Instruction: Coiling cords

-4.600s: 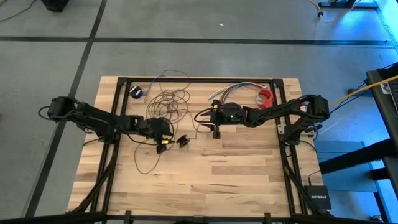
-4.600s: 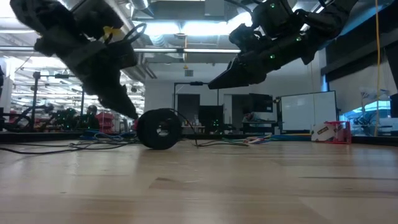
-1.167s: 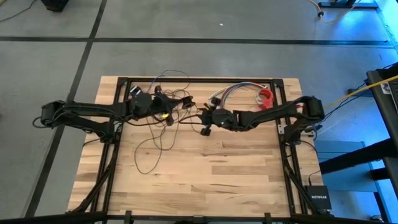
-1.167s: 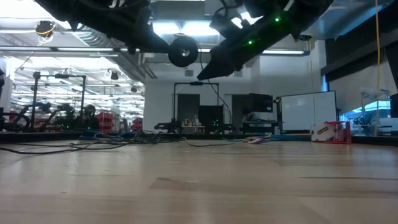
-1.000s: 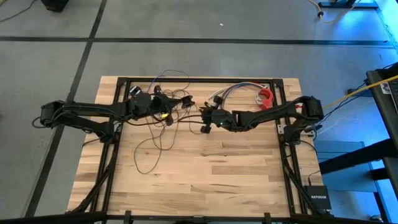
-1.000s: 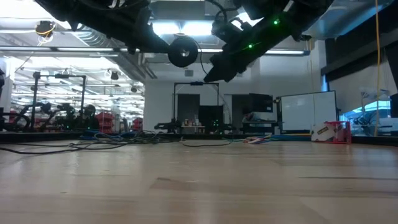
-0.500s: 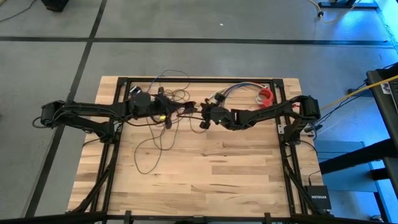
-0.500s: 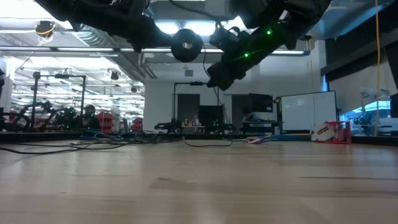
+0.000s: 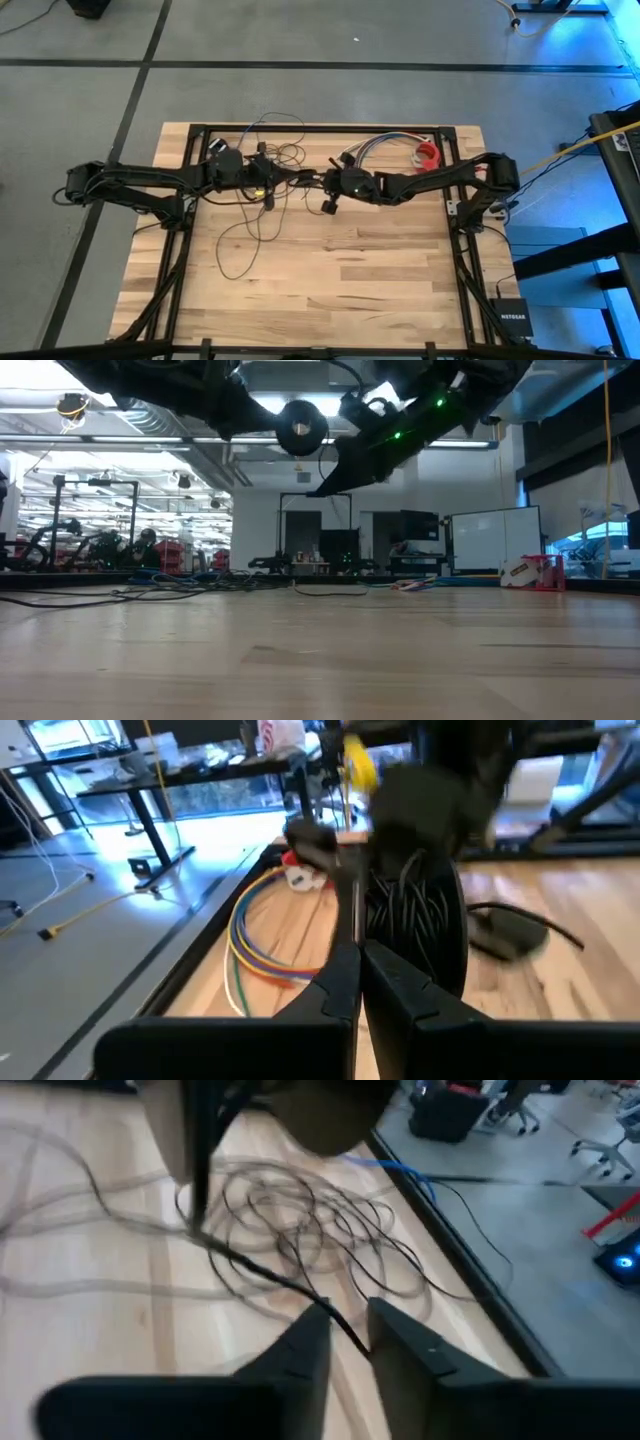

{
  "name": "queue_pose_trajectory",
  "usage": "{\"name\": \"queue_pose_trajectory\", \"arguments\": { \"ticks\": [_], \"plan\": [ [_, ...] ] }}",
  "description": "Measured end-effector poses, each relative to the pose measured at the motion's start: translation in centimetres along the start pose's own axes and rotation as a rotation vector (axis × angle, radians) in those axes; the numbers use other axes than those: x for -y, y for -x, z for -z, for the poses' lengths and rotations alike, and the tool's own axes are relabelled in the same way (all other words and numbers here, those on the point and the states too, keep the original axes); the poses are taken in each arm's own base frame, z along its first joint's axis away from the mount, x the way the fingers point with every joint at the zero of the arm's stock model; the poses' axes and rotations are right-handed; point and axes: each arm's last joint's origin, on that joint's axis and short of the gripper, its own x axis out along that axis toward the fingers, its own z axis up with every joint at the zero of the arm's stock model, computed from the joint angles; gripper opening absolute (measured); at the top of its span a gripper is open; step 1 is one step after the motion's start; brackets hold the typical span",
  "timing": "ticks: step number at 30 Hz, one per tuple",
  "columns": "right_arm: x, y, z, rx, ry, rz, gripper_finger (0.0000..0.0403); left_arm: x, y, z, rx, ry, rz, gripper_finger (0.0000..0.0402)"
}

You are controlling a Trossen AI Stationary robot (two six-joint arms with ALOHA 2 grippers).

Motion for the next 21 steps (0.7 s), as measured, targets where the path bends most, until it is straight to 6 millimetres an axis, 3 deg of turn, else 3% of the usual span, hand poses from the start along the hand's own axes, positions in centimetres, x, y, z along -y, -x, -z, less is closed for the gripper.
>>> {"name": "queue_pose_trajectory", "arguments": {
  "ticks": [5, 9, 14, 21],
  "plan": [
    [1.4, 4.2, -2.9, -0.103, 0.087, -0.075, 0.0133, 0.2, 0.0, 0.7, -0.073, -0.12, 0.016, 0.0005],
    [2.3, 6.0, -4.5, -0.027, 0.079, -0.152, 0.0156, 0.5, 0.0, 1.2, -0.091, -0.18, 0.035, 0.0005],
    [2.8, 4.8, -5.6, 0.182, 0.064, -0.179, 0.0161, 1.3, 0.0, 0.9, -0.056, -0.222, 0.099, 0.0005],
    [1.8, 2.6, -5.0, 0.299, 0.056, -0.317, 0.0161, 1.7, 0.1, 0.7, -0.037, -0.223, 0.118, 0.0005]
  ]
}}
